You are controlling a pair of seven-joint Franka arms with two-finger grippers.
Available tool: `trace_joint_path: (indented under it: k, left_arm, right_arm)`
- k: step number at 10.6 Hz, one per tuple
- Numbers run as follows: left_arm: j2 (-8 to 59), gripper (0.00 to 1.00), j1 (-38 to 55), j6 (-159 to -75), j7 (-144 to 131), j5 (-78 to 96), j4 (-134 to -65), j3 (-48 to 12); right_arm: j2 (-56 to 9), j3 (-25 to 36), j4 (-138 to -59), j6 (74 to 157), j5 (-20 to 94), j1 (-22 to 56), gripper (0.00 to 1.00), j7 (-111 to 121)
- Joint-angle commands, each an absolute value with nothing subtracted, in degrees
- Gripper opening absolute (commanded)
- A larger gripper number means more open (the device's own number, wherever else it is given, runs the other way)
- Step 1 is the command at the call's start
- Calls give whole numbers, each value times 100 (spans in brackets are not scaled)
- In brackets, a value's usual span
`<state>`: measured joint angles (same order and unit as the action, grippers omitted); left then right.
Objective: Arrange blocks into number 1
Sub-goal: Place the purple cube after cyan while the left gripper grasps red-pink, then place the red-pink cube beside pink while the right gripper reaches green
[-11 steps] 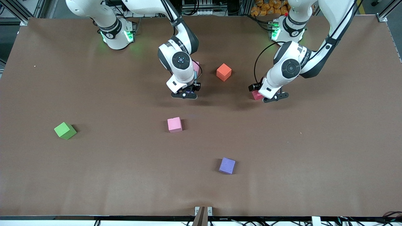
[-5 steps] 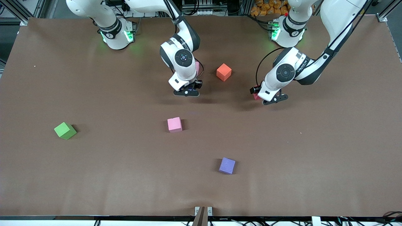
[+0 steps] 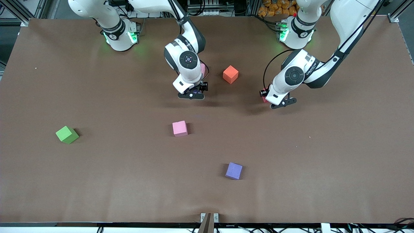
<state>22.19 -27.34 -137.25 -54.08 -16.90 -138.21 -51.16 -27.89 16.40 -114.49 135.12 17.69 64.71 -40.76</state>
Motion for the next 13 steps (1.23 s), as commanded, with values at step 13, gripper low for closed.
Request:
trace_joint_path:
  k: [13]
  left_arm:
    - [2406, 0, -320, -12753, -7972, -1294, -12535, -7462]
  right_arm:
    - [-2109, 3911, -10731, 12278, 1600, 5074, 100, -760]
